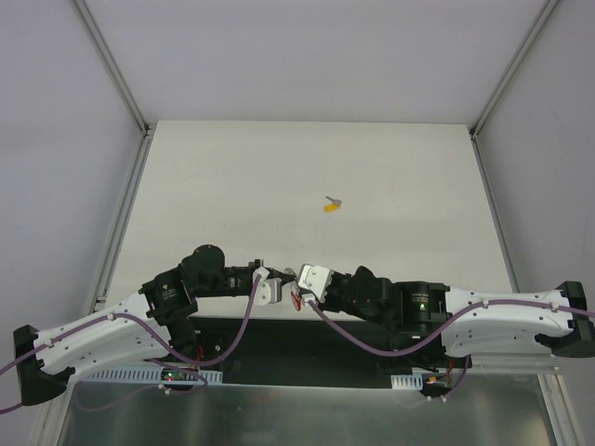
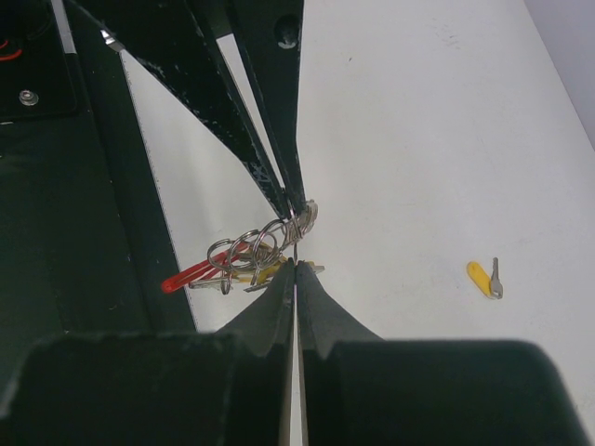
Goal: Put the keys on the keyring
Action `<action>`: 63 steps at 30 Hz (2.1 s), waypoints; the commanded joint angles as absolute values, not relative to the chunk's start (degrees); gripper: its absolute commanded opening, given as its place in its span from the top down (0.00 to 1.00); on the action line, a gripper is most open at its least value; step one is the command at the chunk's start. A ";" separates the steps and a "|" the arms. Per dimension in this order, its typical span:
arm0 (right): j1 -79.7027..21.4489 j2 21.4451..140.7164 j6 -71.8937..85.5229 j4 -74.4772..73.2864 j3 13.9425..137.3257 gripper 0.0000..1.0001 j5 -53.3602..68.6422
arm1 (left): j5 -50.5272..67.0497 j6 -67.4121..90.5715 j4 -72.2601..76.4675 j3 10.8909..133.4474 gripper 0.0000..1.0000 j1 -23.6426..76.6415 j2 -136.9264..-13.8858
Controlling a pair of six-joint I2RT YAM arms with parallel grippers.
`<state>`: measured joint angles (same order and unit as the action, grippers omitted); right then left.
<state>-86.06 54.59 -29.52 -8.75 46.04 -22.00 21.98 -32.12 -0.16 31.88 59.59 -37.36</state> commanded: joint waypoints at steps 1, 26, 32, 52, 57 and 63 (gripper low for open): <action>-85.87 53.44 -29.18 -5.98 46.14 0.99 -22.59 | 23.20 -31.46 4.13 31.90 1.00 59.68 -37.18; -85.78 53.61 -29.09 -6.33 45.97 0.99 -22.94 | 22.59 -31.46 4.13 31.90 1.00 59.68 -37.09; -85.78 53.00 -28.74 -6.59 45.70 0.99 -23.55 | 21.53 -31.38 4.13 31.90 1.00 59.68 -36.91; -85.78 53.17 -28.92 -6.33 45.88 0.99 -23.99 | 22.68 -31.55 4.13 31.82 1.00 59.76 -36.91; -85.78 53.35 -29.00 -6.24 46.05 0.99 -23.56 | 23.03 -31.55 4.13 31.90 1.00 59.68 -37.09; -85.78 53.70 -29.09 -6.33 46.14 0.99 -22.68 | 22.76 -31.55 4.13 31.90 1.00 59.68 -37.00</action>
<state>-85.95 54.11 -29.43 -8.27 45.93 -22.87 21.98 -32.12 0.19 31.88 59.59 -37.80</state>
